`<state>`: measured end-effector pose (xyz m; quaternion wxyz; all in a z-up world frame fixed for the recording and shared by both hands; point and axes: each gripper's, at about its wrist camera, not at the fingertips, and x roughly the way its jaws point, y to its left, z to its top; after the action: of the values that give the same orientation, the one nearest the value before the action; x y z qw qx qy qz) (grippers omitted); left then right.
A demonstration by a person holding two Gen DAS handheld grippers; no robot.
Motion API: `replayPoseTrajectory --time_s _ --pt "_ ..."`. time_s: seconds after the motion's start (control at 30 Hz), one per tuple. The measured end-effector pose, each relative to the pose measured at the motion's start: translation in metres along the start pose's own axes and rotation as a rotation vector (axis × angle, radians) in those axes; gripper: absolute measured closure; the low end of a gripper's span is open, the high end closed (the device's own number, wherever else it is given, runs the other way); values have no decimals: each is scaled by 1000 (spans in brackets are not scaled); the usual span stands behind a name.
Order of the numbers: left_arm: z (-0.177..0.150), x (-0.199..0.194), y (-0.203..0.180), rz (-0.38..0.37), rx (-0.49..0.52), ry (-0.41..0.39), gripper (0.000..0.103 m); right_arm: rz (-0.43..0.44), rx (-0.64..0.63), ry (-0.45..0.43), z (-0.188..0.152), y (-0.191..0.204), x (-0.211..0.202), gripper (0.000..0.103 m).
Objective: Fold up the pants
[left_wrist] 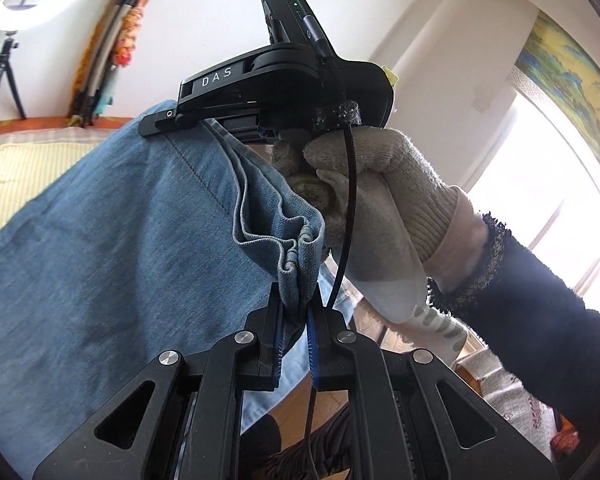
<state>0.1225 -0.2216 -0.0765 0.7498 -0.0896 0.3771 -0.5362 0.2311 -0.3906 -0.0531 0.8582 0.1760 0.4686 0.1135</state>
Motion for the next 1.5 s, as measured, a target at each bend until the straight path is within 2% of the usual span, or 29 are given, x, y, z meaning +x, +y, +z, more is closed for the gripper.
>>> replayPoseTrajectory --time_s 0.67,0.8,1.03,1.17,1.2,1.23,1.27,1.43,1.5 --pt "24 133 -20 -150 85 145 95 -162 118 -20 -47 -122 -70 93" --pt "35 174 -13 -155 94 197 95 -180 165 0 -63 -146 -65 93" --pt "34 206 -2 -132 103 255 95 -196 193 29 -80 -169 -50 93" --pt "43 213 6 -105 92 288 92 -208 190 34 -83 -172 -46 93" --pt "44 210 8 -103 87 296 88 -213 184 33 -83 -172 -46 94" --pt "48 206 10 -92 90 296 79 -222 177 33 -84 -171 -45 93" --pt "49 201 11 -76 92 292 77 -231 170 34 -84 -169 -44 93" --pt "50 148 28 -23 46 244 77 -300 121 59 -85 -165 -32 94" --pt "57 122 42 33 52 204 77 -330 94 74 -86 -162 -27 93"
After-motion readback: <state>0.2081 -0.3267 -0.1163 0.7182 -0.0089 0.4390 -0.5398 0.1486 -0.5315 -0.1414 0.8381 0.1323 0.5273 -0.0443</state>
